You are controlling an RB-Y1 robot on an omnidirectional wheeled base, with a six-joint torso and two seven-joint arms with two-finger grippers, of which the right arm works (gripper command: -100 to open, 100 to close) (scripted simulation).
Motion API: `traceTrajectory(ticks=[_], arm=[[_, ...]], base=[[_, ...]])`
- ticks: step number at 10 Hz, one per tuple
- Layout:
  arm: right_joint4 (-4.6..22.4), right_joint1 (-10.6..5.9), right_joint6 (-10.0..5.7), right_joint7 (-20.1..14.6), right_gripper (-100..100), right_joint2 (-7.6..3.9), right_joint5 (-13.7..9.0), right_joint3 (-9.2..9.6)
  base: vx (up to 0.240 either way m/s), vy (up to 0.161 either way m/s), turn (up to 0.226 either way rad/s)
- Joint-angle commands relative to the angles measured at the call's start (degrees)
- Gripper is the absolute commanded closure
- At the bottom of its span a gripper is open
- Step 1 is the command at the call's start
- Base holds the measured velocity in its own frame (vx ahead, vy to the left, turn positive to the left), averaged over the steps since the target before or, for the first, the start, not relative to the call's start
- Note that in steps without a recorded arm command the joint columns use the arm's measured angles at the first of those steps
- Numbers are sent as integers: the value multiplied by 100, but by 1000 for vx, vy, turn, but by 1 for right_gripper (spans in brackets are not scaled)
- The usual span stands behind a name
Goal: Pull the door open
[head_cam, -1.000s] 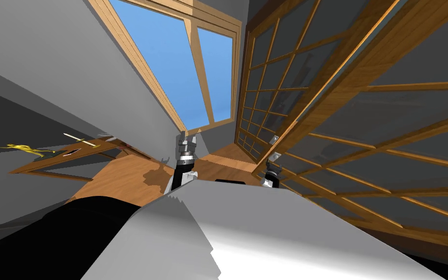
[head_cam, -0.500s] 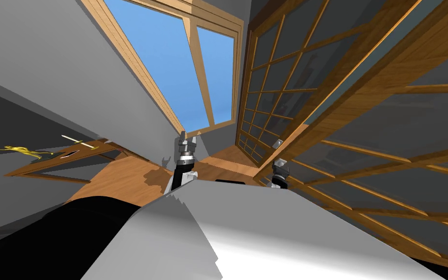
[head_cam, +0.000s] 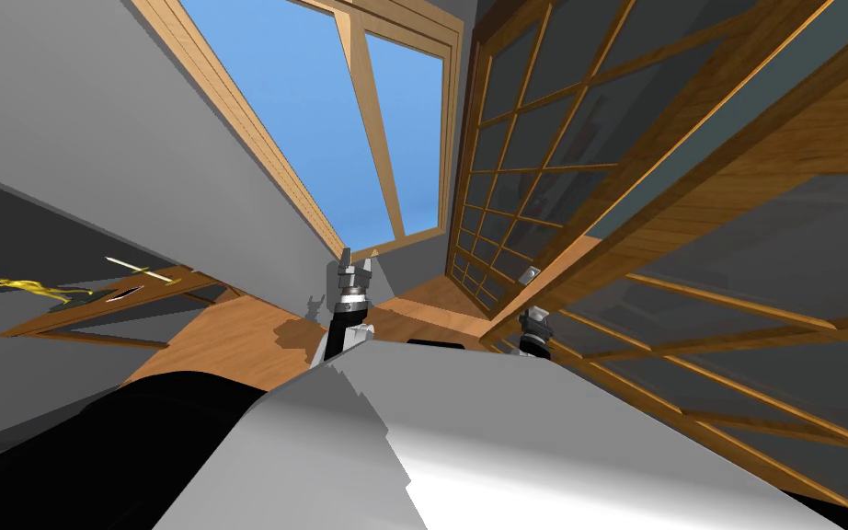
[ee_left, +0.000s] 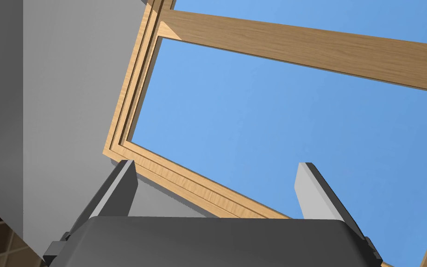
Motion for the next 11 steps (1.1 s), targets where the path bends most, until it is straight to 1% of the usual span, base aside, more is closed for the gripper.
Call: traceTrajectory(ticks=[1,5,6,7,9,11], arm=[[-1,-4,5,8,100,2,1,1],[-1,-4,5,8,100,2,1,1],[-35,2,25,-58,100,-10,69,106],[-44,3,29,-75,100,-13,85,132],[-85,10,45,-150,100,-26,160,248],[-129,17,63,-232,100,-40,241,375]], base=[[-22,2,1],[-3,0,3],[-144,-9,59],[-199,1,72],[-169,2,51],[-233,7,57]])
